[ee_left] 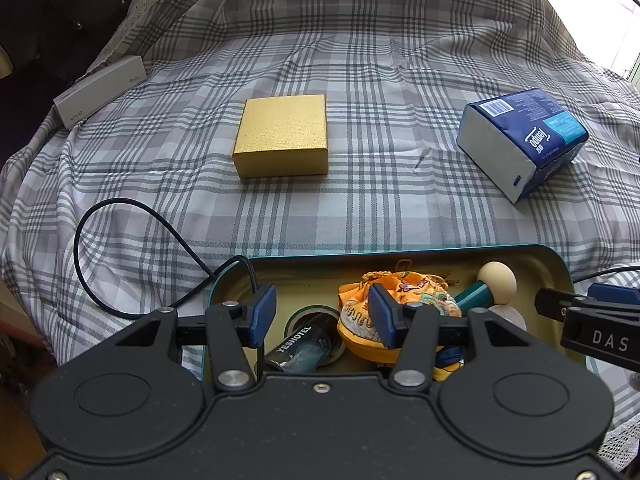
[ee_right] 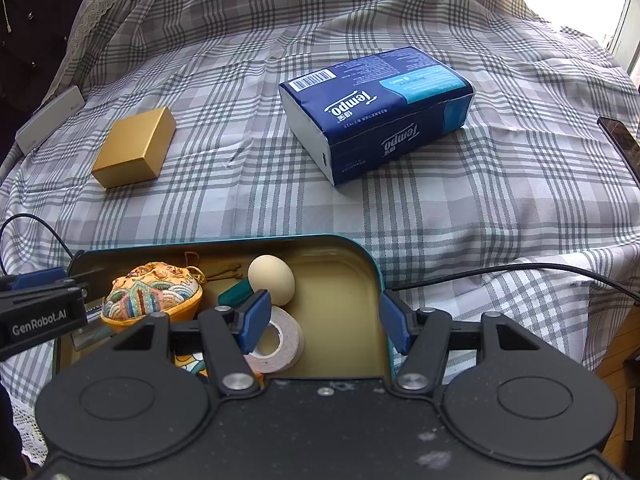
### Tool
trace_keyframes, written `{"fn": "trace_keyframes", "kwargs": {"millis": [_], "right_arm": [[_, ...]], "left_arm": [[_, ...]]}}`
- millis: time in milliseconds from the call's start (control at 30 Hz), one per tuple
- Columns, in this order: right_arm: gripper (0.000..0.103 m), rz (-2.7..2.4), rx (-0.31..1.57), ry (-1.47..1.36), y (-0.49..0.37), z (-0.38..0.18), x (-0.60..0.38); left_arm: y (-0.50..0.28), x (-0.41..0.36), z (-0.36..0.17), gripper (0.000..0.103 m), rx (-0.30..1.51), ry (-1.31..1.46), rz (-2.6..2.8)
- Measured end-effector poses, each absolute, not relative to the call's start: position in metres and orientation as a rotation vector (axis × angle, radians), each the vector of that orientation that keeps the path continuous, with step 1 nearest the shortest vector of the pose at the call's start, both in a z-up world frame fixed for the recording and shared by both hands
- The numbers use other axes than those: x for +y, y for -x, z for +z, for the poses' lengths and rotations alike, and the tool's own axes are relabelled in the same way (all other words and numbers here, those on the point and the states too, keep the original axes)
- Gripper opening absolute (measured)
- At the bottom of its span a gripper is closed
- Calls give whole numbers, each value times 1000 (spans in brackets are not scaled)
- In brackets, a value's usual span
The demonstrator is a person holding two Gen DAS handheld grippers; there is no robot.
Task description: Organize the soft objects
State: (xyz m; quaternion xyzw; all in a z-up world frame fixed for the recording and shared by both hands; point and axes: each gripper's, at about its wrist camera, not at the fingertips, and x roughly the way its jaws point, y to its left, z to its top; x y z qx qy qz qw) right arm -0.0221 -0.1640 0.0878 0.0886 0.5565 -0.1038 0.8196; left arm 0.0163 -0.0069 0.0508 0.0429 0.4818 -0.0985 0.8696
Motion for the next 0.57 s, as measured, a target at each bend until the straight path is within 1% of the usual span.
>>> {"fn": "trace_keyframes", "kwargs": {"millis": [567], "right_arm": [[59, -219, 1185, -189, 22, 86, -164]], "left_arm": [[-16, -7, 50, 51, 1007, -88, -205]]}}
